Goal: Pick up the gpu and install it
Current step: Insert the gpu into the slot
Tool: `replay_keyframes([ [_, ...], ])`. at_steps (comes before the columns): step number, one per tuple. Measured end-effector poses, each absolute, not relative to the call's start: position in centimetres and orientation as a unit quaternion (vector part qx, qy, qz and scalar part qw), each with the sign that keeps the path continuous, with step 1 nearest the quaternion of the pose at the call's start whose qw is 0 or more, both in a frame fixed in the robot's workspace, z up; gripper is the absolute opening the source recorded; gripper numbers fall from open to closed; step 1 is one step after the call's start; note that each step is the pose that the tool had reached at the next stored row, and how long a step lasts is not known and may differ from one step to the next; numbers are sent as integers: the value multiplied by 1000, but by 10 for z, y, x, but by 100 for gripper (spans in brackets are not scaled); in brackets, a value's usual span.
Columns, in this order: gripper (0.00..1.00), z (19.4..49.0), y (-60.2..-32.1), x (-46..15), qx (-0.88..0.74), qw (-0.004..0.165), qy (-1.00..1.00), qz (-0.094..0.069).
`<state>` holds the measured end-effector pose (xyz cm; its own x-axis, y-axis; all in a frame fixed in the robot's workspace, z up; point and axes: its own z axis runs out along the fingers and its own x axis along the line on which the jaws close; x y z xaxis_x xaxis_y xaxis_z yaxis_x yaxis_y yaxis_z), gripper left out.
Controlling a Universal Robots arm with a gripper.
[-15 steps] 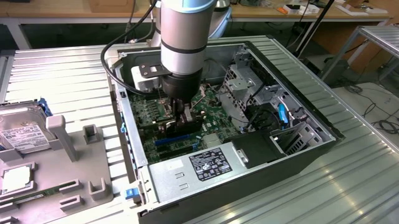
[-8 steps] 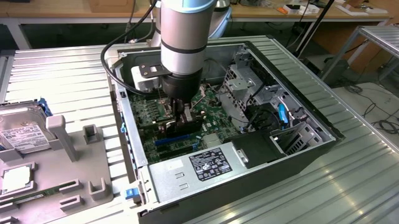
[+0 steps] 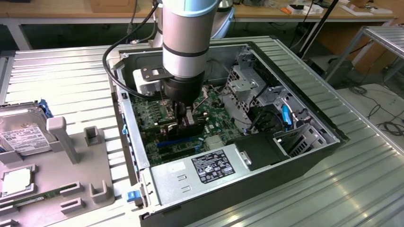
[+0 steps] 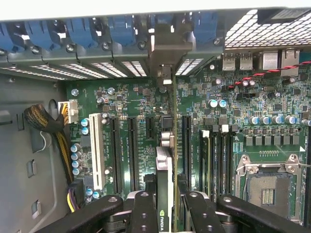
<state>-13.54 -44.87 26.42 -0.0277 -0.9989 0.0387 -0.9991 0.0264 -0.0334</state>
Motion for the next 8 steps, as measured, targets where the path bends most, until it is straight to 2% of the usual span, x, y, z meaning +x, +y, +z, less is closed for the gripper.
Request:
replay_keyframes([
  [8,27,264,-449,-135,697,2,-716,25],
])
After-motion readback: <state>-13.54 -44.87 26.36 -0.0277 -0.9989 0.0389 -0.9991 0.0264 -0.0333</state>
